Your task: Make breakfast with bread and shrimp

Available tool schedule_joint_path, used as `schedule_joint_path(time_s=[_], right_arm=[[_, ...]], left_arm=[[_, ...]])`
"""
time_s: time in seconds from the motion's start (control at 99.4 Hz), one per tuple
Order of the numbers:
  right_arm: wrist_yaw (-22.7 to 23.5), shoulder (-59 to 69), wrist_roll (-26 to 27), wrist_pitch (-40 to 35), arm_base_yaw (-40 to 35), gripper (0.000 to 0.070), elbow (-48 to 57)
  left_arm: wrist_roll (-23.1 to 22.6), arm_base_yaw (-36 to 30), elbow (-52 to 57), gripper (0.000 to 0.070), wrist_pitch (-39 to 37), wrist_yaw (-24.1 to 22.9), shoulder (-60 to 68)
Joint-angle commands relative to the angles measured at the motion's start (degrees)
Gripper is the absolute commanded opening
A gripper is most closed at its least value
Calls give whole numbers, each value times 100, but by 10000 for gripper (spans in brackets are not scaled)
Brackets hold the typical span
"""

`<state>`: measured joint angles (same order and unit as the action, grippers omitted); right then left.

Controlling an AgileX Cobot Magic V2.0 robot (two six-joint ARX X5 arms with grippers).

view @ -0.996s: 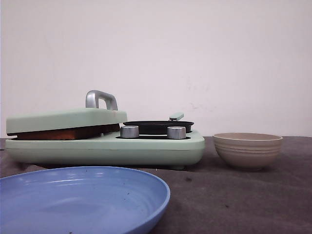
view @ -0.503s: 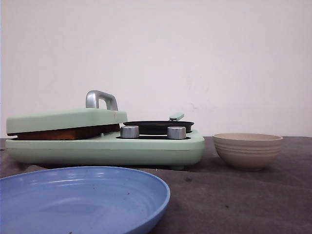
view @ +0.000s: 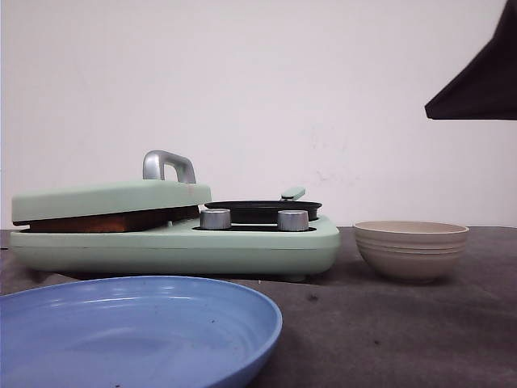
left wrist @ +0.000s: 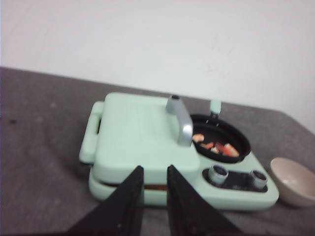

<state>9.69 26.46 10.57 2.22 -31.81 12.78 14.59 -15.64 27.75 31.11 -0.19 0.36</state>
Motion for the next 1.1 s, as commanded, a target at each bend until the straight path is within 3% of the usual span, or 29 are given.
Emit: schedule_joint_path(time_s=[0.0, 0.141, 0.935, 1.086], right_arm=[[-157, -120, 13, -57, -42, 4, 4], [-704, -247, 33, -243, -33, 4, 4], [-682, -264, 57, -92, -31, 4, 7], [-682, -264, 57, -92, -31, 4, 7]], left_arm=[[46, -13, 46, 0, -42, -129, -17], [74, -13, 48, 0, 24, -402, -11], [203, -13, 59, 0, 76, -450, -11], [-83, -13, -164, 0, -94, -623, -15]])
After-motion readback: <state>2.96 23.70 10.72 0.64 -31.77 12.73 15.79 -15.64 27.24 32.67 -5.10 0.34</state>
